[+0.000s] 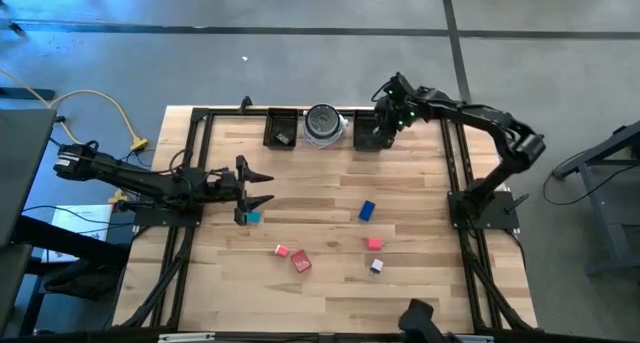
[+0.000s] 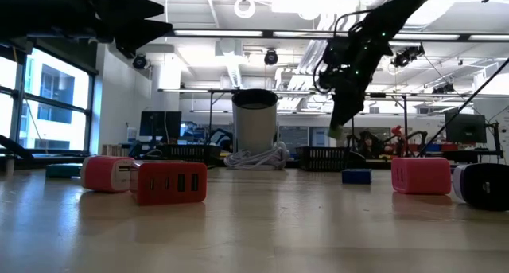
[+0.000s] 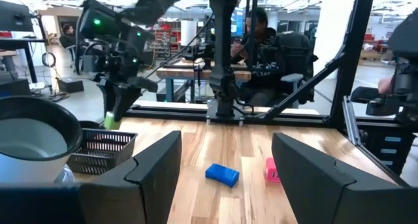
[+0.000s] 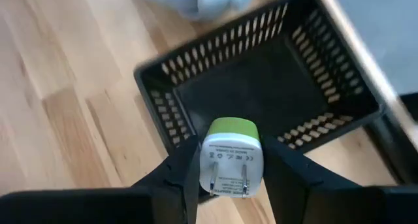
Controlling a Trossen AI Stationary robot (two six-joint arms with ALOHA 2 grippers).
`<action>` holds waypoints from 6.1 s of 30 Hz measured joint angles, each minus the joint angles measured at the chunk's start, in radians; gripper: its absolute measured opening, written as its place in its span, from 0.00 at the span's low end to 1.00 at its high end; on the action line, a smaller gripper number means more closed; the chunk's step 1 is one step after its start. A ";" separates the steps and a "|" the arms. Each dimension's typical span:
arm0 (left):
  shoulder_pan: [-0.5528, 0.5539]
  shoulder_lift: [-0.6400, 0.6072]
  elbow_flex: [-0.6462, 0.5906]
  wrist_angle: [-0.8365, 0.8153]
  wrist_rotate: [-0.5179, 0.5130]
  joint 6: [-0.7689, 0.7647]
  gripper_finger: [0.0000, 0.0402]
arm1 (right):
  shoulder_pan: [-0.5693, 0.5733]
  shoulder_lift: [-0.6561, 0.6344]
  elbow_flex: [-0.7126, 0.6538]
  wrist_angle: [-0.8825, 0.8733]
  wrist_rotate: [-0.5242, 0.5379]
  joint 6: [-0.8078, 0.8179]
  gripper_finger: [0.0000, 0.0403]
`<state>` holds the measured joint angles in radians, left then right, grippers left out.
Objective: Pick & Place Office items
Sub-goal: Put the green charger adapter into the right black basket, then put the pink charger adapter into the right black basket
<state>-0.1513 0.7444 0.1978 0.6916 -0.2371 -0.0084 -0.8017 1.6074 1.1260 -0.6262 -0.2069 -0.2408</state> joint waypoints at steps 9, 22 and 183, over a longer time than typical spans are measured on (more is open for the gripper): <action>0.000 0.000 0.000 -0.021 0.001 -0.007 0.58 | 0.007 0.037 0.076 -0.066 0.021 -0.045 0.30; 0.000 0.000 0.000 -0.022 0.003 0.000 0.58 | 0.037 0.037 0.079 -0.066 0.020 -0.096 0.30; -0.353 -0.185 -0.071 -0.216 -0.361 -0.071 0.58 | 1.041 -0.422 -0.626 0.677 0.146 0.664 0.49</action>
<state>-0.5041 0.5591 0.1268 0.4751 -0.5983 -0.0795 0.2395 1.1858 0.5003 0.0511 -0.0612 0.4234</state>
